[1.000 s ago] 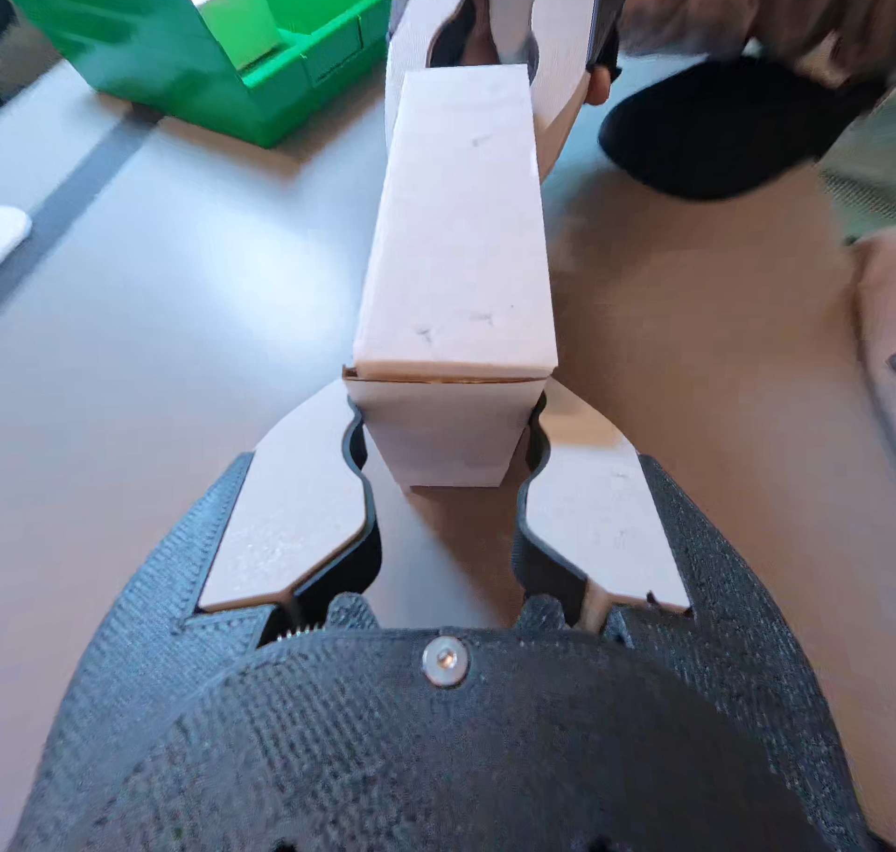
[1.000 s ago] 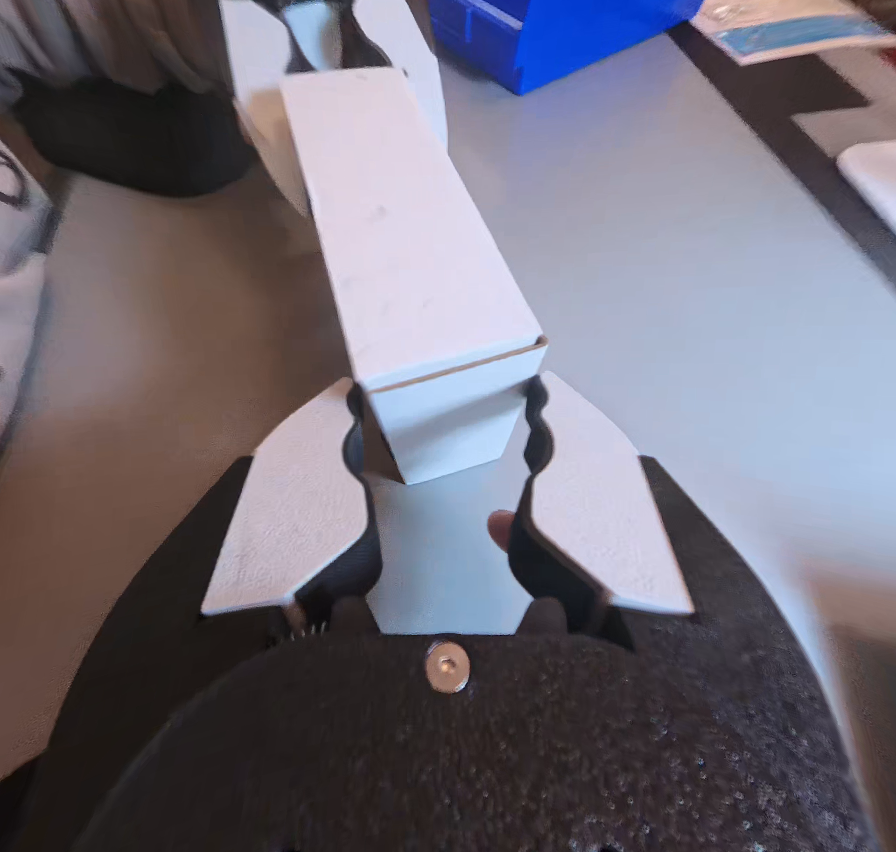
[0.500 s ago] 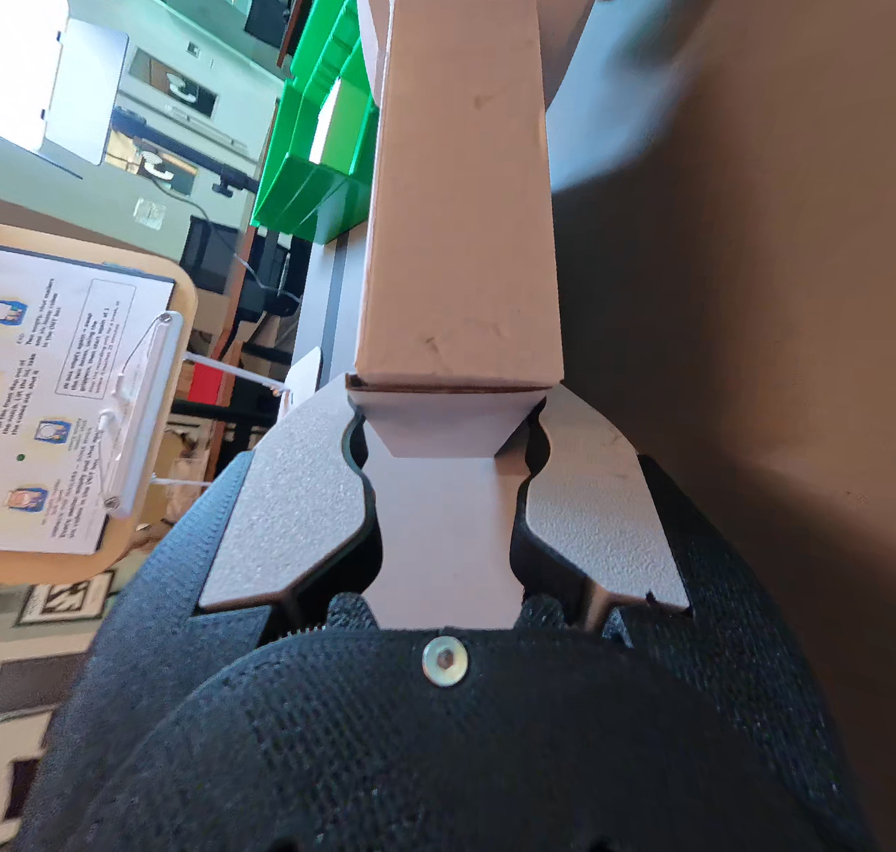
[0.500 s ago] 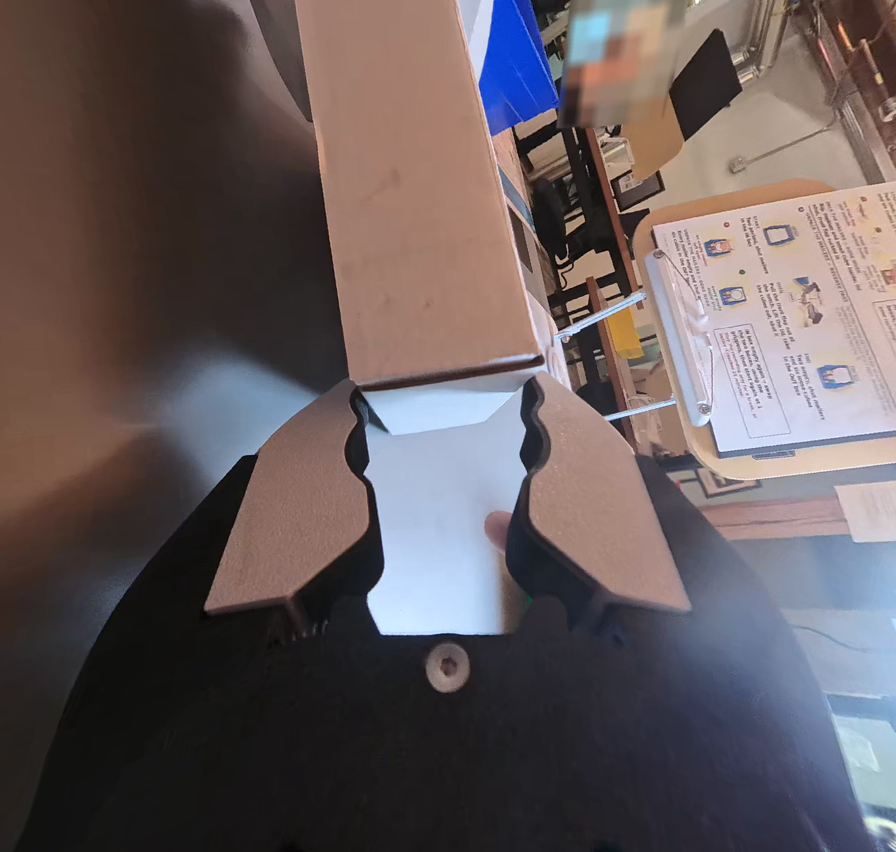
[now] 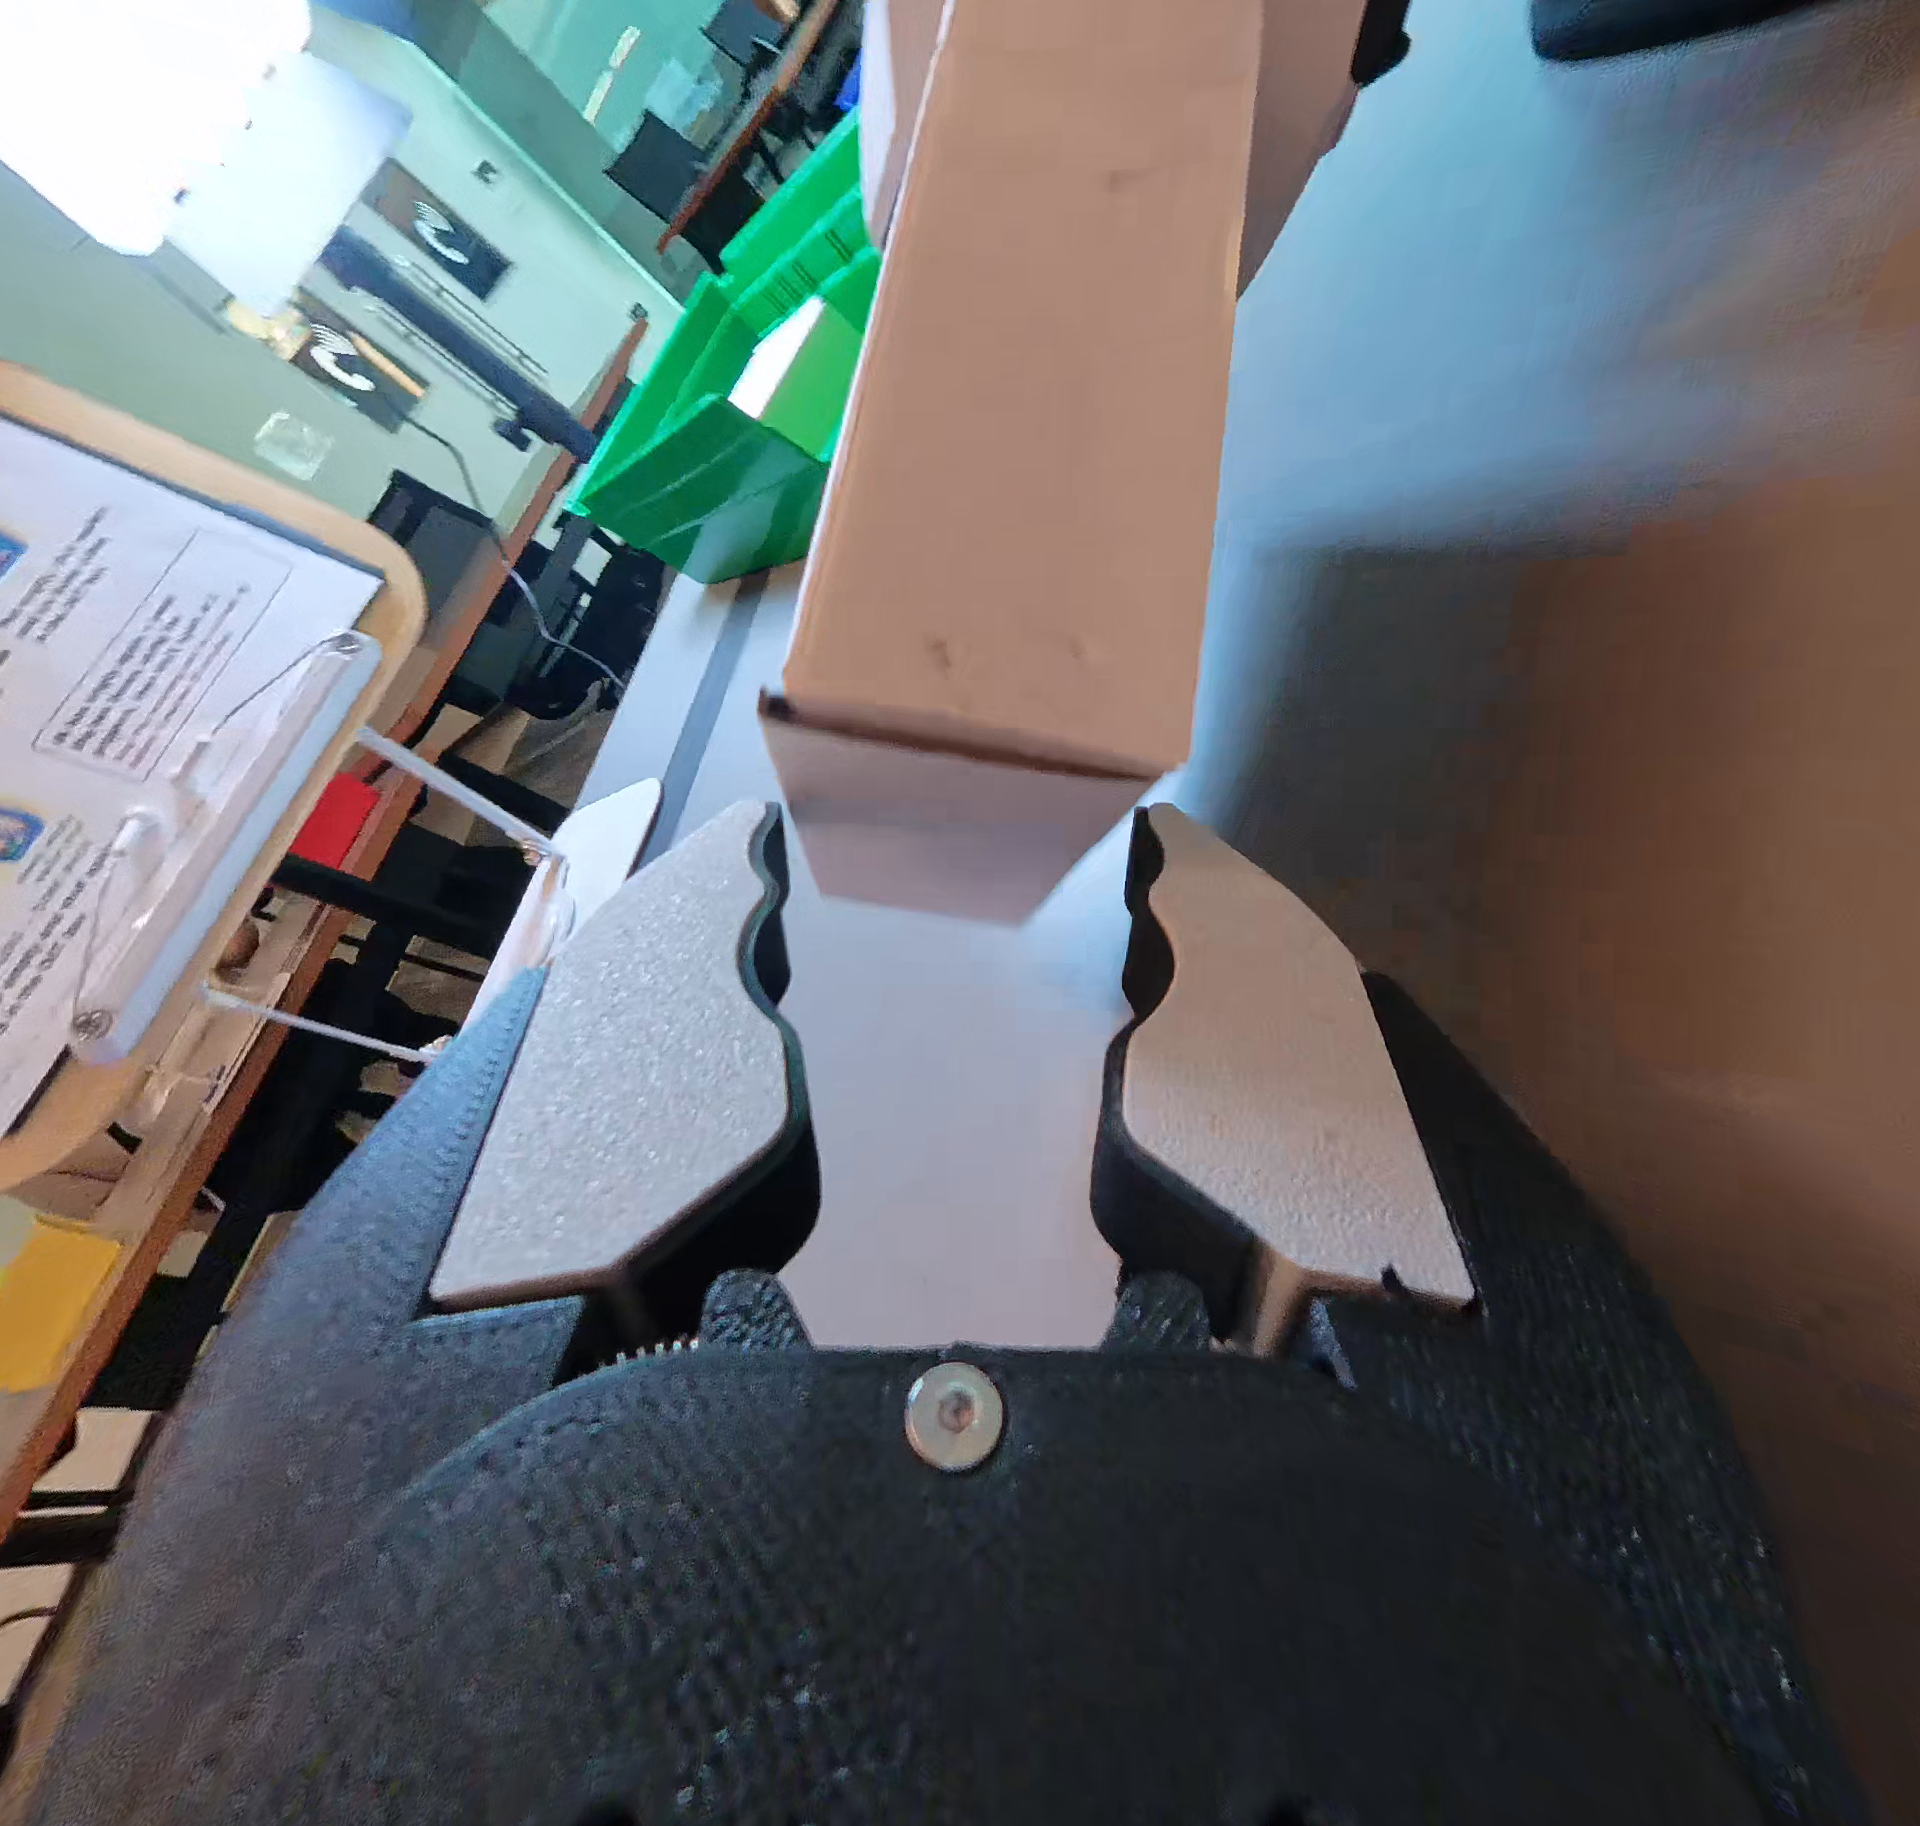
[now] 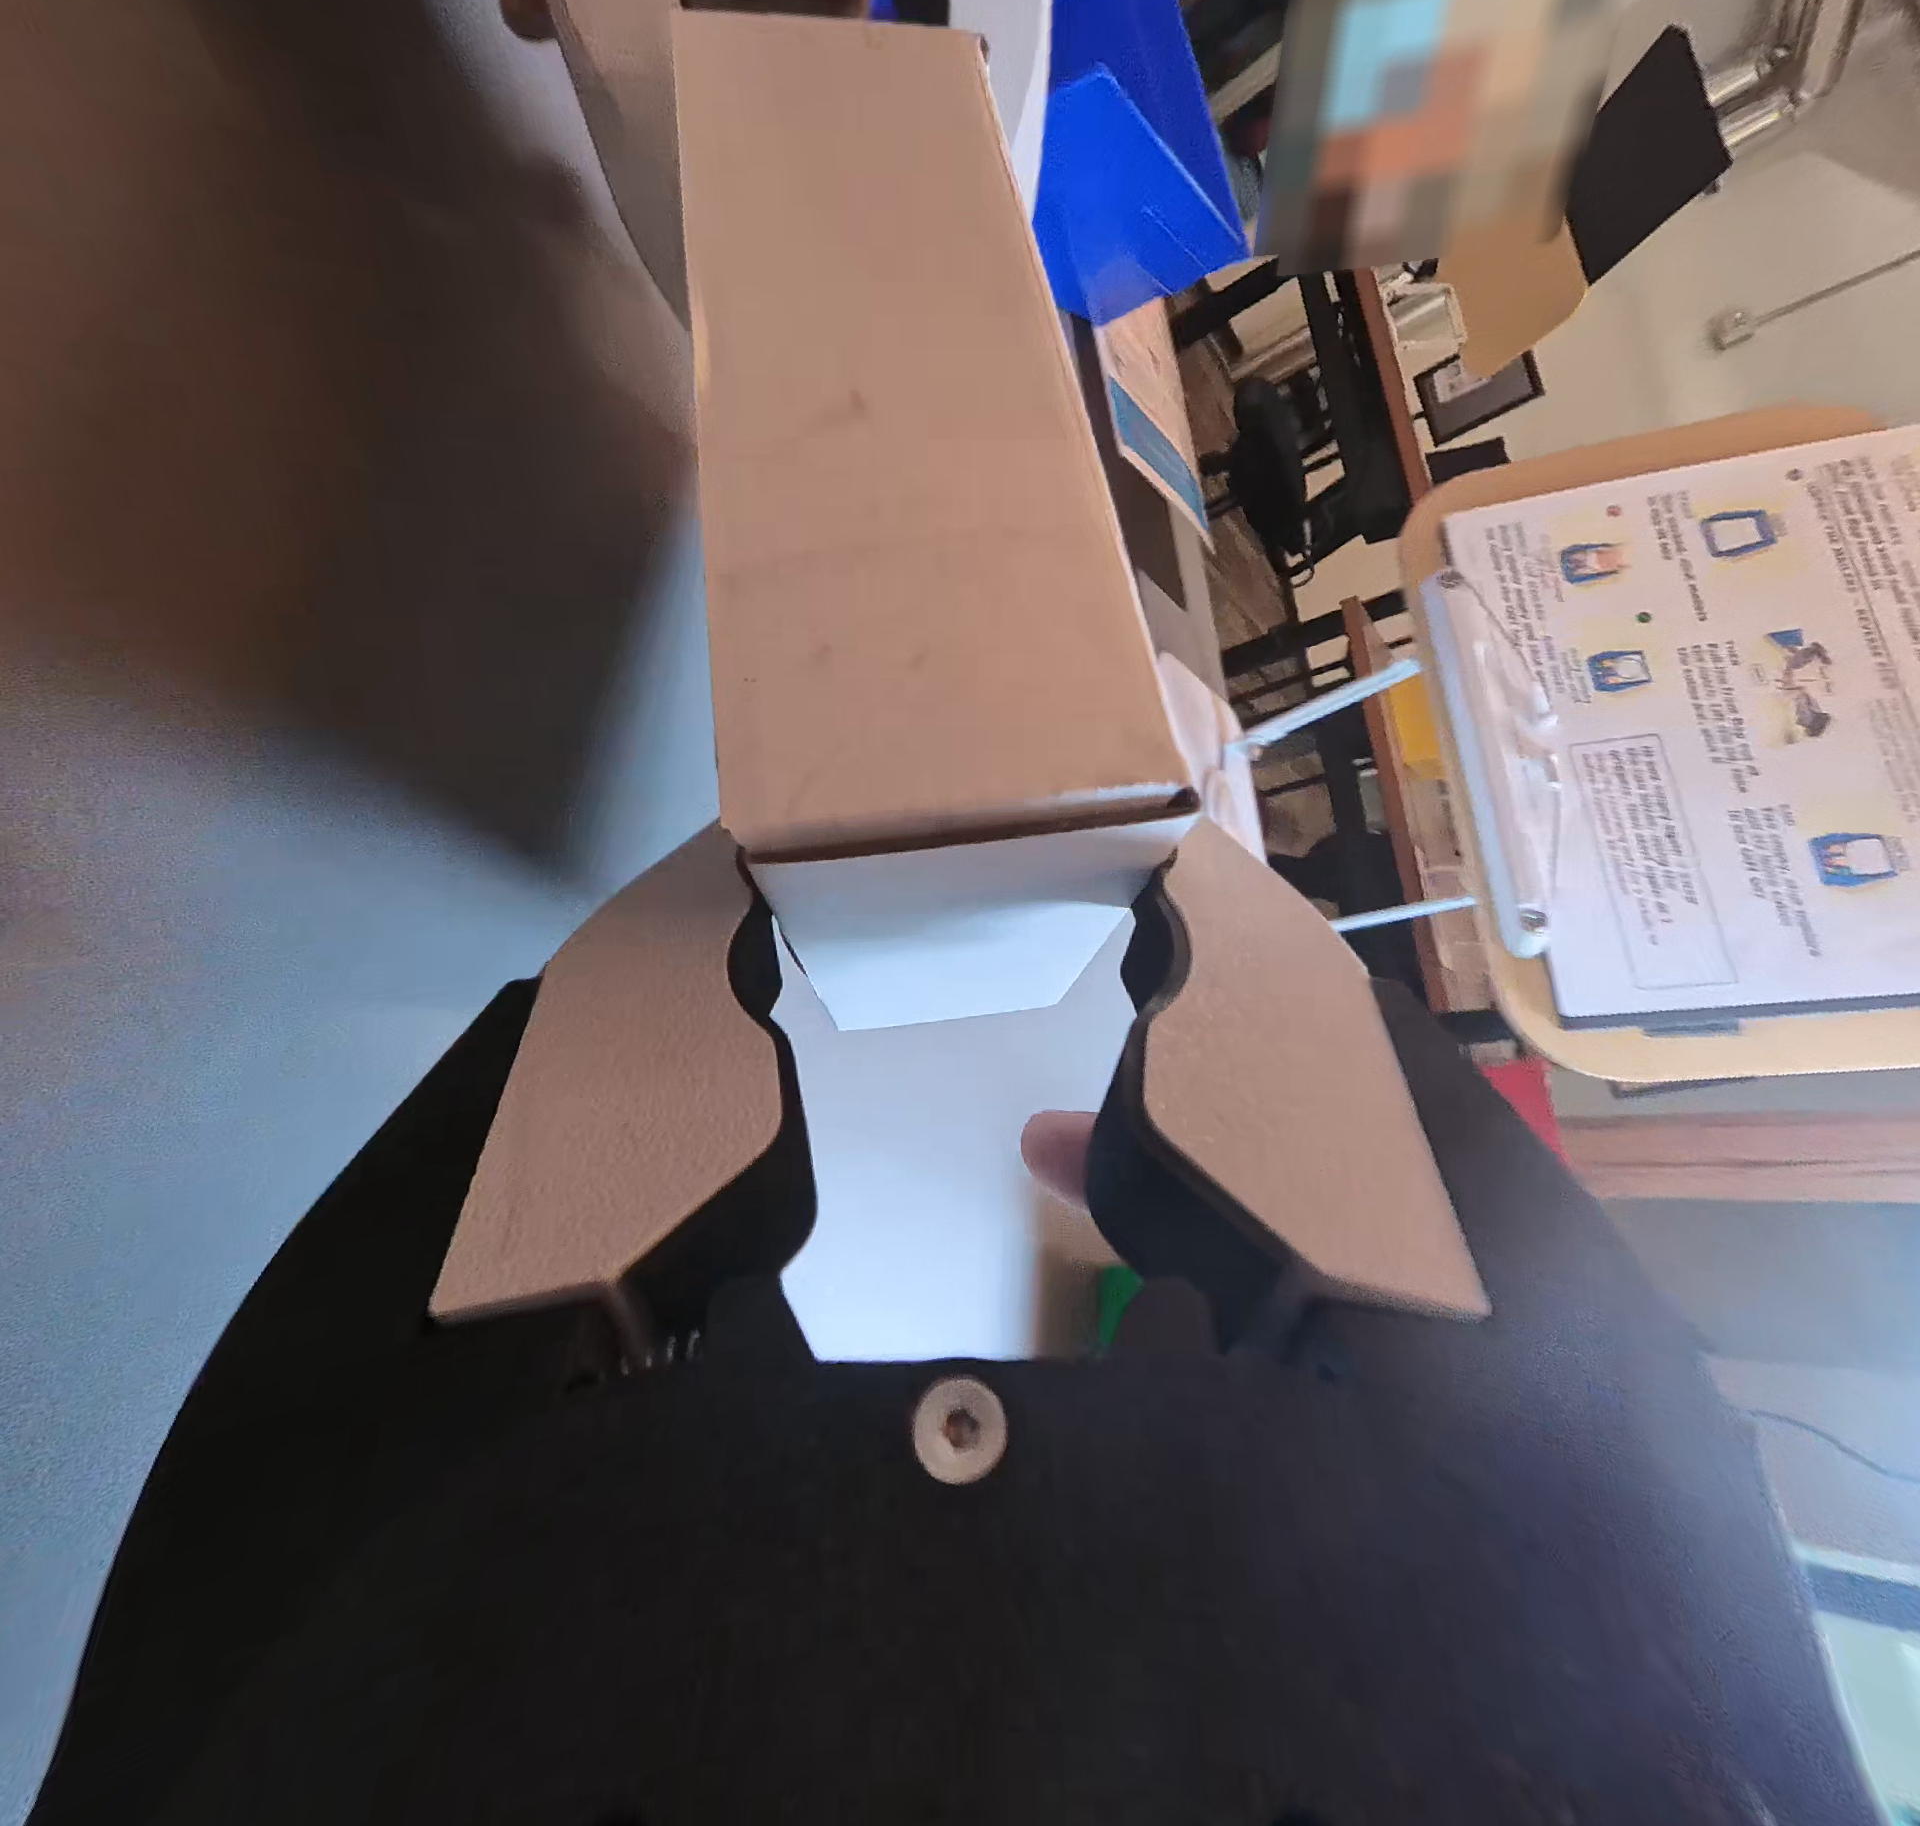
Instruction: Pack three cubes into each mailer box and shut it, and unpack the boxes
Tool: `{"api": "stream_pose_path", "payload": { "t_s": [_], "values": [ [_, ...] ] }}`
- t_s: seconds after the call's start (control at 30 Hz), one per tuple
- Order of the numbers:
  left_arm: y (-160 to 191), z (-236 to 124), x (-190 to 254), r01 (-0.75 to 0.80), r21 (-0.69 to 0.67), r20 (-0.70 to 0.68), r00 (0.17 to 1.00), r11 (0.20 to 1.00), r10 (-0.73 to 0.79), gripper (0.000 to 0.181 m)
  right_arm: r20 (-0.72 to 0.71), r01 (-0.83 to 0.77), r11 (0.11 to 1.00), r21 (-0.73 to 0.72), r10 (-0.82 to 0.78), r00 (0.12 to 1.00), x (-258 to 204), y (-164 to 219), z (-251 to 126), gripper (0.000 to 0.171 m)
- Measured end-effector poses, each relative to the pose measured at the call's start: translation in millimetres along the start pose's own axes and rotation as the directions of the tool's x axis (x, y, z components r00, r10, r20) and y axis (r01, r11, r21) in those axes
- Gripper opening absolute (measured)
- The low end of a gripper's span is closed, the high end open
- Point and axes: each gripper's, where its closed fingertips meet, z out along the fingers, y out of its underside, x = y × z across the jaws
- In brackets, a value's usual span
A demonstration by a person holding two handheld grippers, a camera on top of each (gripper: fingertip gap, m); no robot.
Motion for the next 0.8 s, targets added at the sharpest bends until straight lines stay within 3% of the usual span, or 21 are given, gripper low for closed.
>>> {"api": "stream_pose_path", "payload": {
  "t_s": [0.03,0.2,0.37,0.5,0.8],
  "values": [
    [-2,-3,-6,0.028,0.019,0.017,0.999,0.999,-0.029,0.062,-0.015,0.012,1.0,-0.011,-0.012,1.0,9,-1,-6,0.065],
    [1,-13,-23,0.209,0.067,0.039,0.977,0.976,-0.212,0.061,-0.14,0.12,0.986,-0.115,-0.136,0.981,76,8,-47,0.065],
    [-1,-16,-24,0.26,0.093,0.04,0.963,0.961,-0.265,0.058,-0.209,0.273,0.907,-0.321,-0.349,0.914,154,50,-84,0.064],
    [1,-14,-23,0.261,0.083,0.045,0.963,0.962,-0.265,0.055,-0.161,0.396,0.789,-0.47,-0.518,0.84,199,99,-91,0.064],
    [12,-13,-23,0.295,0.063,0.053,0.953,0.953,-0.298,0.05,-0.016,0.441,0.646,-0.623,-0.574,0.819,230,228,-83,0.066]
  ]
}}
